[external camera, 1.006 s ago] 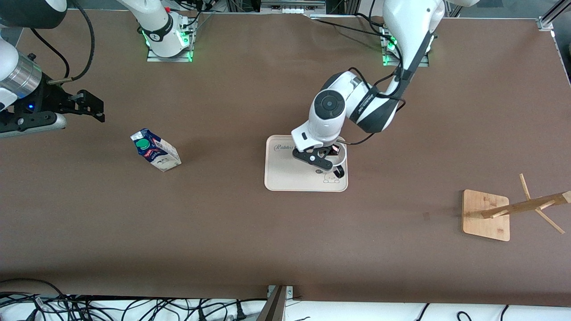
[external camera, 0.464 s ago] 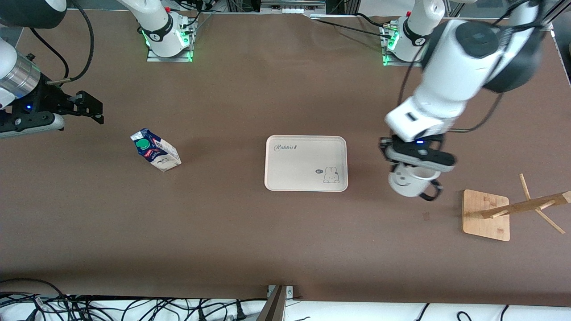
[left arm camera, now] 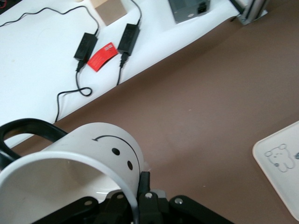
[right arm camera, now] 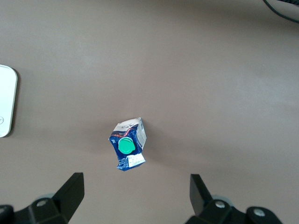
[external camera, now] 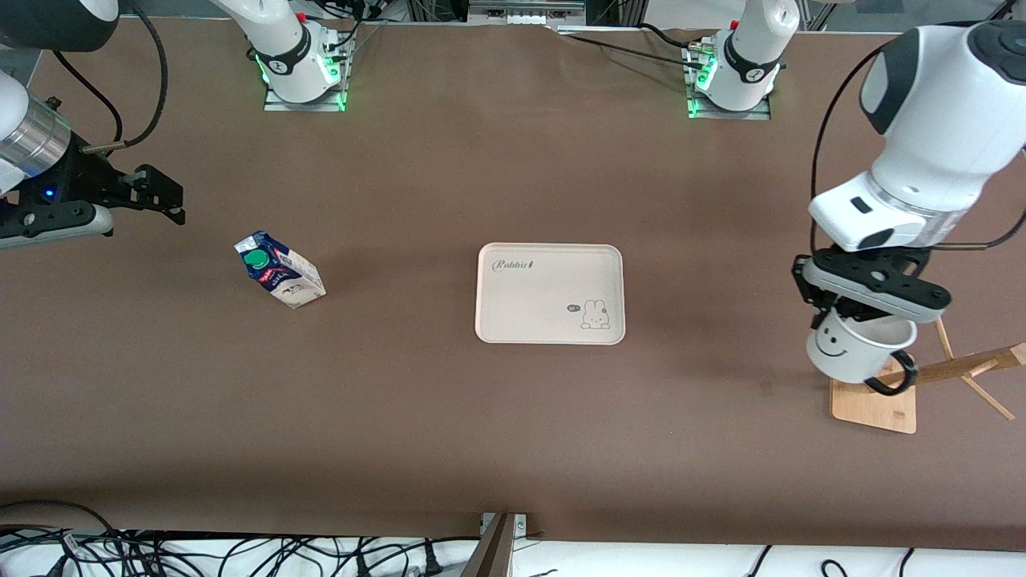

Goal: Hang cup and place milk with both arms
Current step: 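Lift the white mug and carry it to the wooden stand, then hang the mug handle on a peg of the wooden stand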

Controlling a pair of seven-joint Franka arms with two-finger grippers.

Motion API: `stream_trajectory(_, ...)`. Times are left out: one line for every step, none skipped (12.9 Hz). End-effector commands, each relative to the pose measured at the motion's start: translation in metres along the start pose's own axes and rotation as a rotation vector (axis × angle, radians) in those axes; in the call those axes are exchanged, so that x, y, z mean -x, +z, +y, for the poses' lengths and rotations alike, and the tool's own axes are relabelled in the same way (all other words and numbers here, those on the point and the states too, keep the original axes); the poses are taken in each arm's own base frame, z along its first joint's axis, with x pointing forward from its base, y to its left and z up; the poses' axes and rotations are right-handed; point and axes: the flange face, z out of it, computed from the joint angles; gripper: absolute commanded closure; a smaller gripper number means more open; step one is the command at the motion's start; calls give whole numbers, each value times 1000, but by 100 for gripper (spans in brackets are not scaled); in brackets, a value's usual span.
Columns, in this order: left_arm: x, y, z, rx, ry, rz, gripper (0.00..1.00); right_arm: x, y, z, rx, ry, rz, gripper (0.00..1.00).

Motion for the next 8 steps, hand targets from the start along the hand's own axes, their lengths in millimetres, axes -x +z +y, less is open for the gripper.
stream_trajectory(16, 11, -42, -40, -28, -15, 100, -1, -4, 2, 12, 14, 12, 0)
stream_trajectory(23, 17, -56, -32, -55, -23, 100, -2, -4, 2, 12, 14, 12, 0)
stream_trajectory(30, 24, -70, 3, -105, -20, 100, -2, -4, 2, 13, 14, 15, 0)
stream_trajectory(34, 37, -76, 35, -141, -27, 100, -2, -4, 2, 13, 14, 18, 0)
stream_trajectory(39, 47, -84, 61, -179, -30, 100, -3, -3, 2, 13, 14, 17, 0)
stream_trajectory(39, 56, -84, 96, -206, -28, 100, -2, -3, 2, 13, 14, 15, 0)
stream_trajectory(38, 61, -83, 113, -225, -14, 100, -2, -3, 2, 12, 14, 14, 0)
stream_trajectory(38, 65, -85, 112, -228, -11, 100, -2, -3, 2, 12, 14, 14, 0)
